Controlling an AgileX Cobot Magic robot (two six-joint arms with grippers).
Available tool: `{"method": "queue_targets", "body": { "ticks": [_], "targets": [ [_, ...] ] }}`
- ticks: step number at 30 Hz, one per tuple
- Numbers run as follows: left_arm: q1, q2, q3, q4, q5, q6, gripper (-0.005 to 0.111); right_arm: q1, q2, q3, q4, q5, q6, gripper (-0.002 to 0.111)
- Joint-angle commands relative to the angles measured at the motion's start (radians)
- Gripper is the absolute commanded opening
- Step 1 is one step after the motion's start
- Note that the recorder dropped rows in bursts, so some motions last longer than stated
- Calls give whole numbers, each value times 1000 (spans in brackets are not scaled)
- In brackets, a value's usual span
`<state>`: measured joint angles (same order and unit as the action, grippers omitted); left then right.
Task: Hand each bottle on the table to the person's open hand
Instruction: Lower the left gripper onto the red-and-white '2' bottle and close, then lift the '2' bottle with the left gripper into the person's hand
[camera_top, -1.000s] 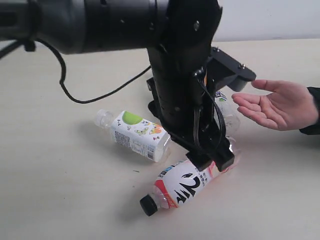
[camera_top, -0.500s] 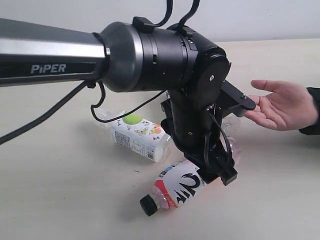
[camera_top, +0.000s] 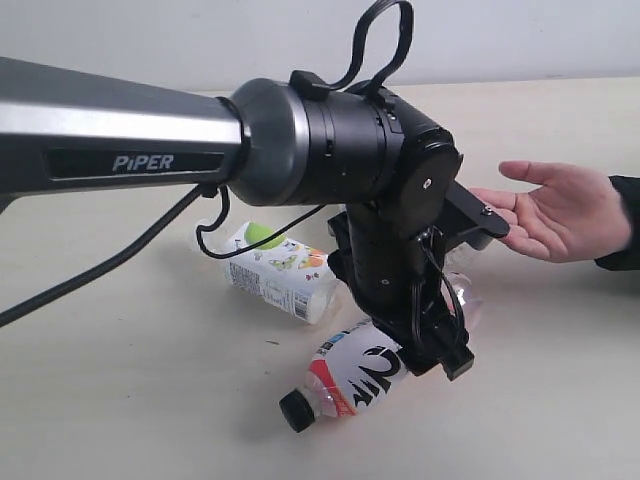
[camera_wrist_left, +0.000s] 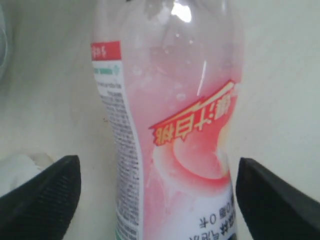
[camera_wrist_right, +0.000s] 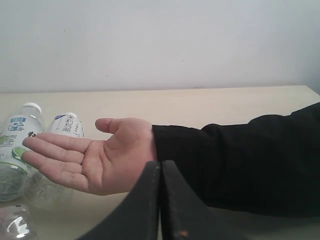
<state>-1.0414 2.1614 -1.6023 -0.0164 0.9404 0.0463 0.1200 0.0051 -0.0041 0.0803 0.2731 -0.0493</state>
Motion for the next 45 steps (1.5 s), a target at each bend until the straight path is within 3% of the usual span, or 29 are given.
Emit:
{"method": "queue_targets", "body": {
  "ticks": [1, 11, 15, 18, 21, 22, 24, 31, 37, 45],
  "targets": [
    [-7, -2, -5, 3, -8, 4, 81, -5, -5, 4, -2, -5, -1, 0],
    [-7, -1, -5, -1, -4, 4, 79, -5, -5, 4, -2, -5, -1, 0],
    [-7, 18, -5, -9, -4, 4, 61, -5, -5, 4, -2, -5, -1, 0],
    [-7, 19, -5, -11, -4, -1, 57, -5, -5, 4, -2, -5, -1, 0],
    [-7, 19, -5, -15, 5, -5, 29, -5, -5, 4, -2, -5, -1, 0],
    [-7, 15, -5, -17, 21, -5, 13, -5, -5, 4, -2, -5, -1, 0],
    [-7, 4, -5, -17, 41, -5, 0, -5, -5, 4, -2, -5, -1, 0],
    [-7, -123, -5, -43, 70, -46, 0, -5, -5, 4, -2, -5, -1, 0],
    [-7, -231, -58, -68, 39, -209, 0, -5, -5, 4, -2, -5, -1, 0],
    [-7, -231, -102, -361, -247, -344, 0, -5, -5, 4, -2, -5, -1, 0]
  ]
}}
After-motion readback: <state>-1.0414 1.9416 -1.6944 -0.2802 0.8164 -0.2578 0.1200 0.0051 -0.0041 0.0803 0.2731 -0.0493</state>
